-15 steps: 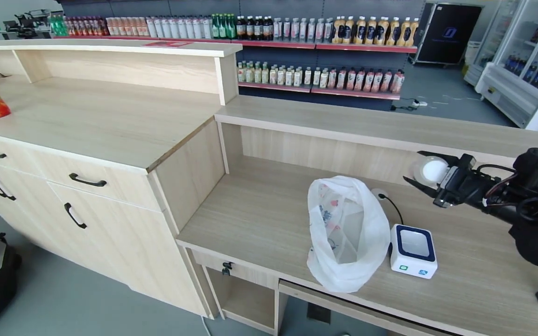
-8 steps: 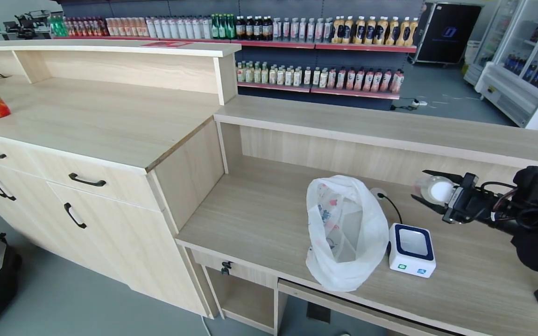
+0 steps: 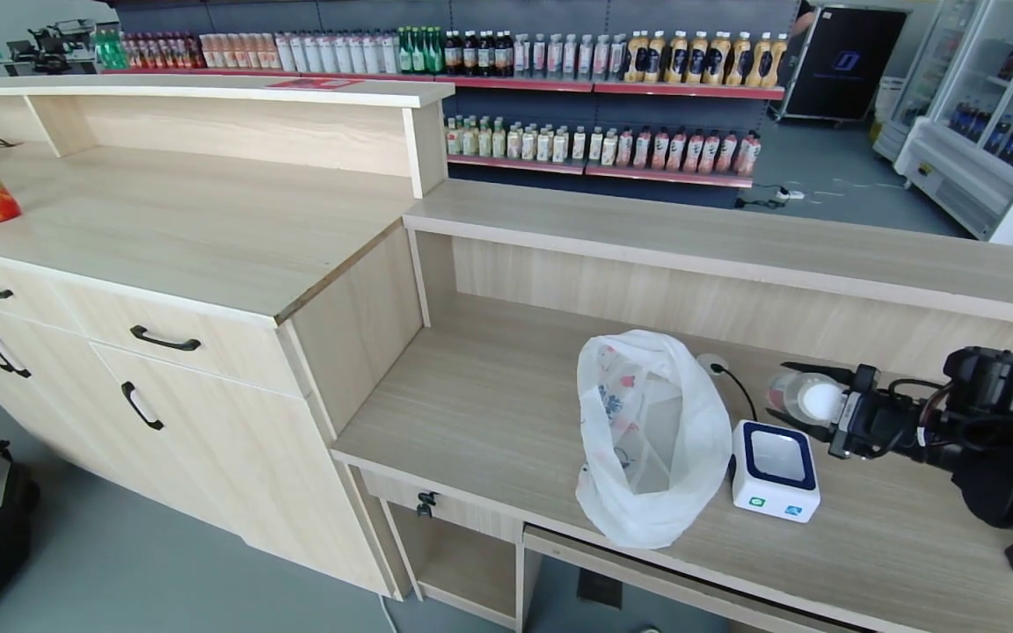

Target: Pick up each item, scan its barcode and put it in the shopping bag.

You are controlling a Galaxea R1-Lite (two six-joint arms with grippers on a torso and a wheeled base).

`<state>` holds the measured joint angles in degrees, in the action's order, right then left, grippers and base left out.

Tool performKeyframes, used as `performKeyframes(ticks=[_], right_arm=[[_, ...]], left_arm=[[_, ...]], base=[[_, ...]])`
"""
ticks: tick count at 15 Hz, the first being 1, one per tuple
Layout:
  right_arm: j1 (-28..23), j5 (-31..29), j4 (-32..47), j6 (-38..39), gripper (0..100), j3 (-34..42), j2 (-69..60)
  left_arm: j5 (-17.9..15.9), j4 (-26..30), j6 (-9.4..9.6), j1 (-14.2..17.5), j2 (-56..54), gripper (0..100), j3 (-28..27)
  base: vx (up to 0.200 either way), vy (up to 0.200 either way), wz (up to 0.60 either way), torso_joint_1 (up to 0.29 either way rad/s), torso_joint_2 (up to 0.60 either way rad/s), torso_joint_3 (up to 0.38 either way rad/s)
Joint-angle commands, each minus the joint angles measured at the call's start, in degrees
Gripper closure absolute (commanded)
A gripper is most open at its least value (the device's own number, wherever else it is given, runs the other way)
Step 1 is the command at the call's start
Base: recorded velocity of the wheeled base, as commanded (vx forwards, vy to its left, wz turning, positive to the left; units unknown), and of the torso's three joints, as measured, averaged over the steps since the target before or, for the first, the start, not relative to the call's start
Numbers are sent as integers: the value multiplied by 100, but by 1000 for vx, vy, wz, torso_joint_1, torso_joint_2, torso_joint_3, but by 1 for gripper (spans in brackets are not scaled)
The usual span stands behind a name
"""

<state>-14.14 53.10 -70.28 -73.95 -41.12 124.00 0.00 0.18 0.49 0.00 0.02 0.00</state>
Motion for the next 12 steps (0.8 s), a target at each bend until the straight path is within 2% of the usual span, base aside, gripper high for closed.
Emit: performKeyframes(ticks=[1, 4, 7, 12], right_arm=[[-71, 7, 23, 3, 100, -1, 89], [-71, 42, 76, 3, 100, -45, 151], [-36, 376, 85, 21, 100, -133, 265], [69, 403, 41, 21, 100, -309, 484]], left_arm=[[0, -1, 4, 0, -2, 0, 0], [0, -1, 4, 0, -2, 0, 0], [0, -1, 4, 0, -2, 0, 0], [0, -1, 4, 0, -2, 0, 0]], base=[[0, 0, 0, 0, 0, 0], [0, 0, 0, 0, 0, 0], [0, 0, 0, 0, 0, 0], [0, 0, 0, 0, 0, 0]])
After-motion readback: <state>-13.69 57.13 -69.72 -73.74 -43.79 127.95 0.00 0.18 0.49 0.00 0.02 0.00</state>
